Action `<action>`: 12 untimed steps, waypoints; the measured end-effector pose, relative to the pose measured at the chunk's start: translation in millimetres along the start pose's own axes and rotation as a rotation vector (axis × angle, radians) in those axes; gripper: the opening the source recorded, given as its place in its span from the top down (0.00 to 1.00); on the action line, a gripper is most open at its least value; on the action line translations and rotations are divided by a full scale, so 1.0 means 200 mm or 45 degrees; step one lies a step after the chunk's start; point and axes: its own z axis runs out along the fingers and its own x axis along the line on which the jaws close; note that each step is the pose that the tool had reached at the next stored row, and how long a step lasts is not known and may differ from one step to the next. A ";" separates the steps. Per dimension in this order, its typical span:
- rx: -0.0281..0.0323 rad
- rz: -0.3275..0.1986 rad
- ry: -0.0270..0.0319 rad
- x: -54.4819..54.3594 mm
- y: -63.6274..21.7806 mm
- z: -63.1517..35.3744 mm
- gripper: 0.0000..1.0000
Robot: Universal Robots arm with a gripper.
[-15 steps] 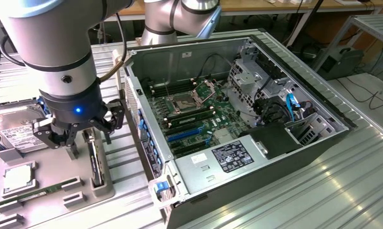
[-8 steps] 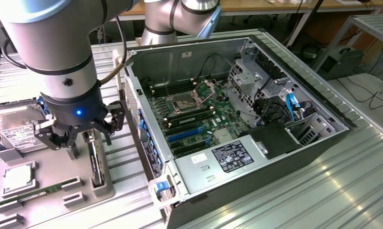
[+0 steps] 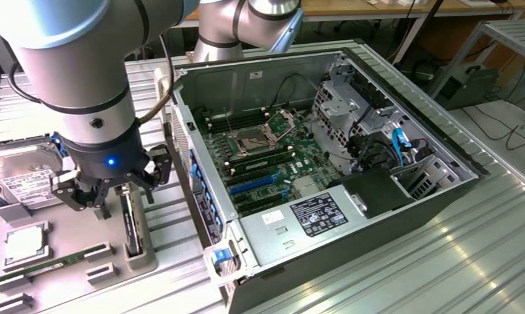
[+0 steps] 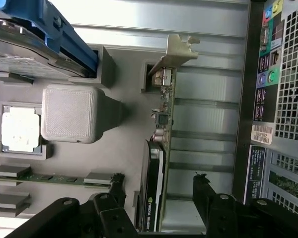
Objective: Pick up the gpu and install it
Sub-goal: 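Pick up the gpu and move the gpu toward the slot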
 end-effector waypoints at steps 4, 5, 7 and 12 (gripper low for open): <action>0.0051 0.000 0.0004 0.02 0.020 0.139 0.34; 0.0052 0.002 0.0003 0.02 0.020 0.156 0.34; 0.0051 0.002 0.0004 0.02 0.020 0.156 0.67; 0.0051 0.002 0.0003 0.03 0.021 0.158 0.67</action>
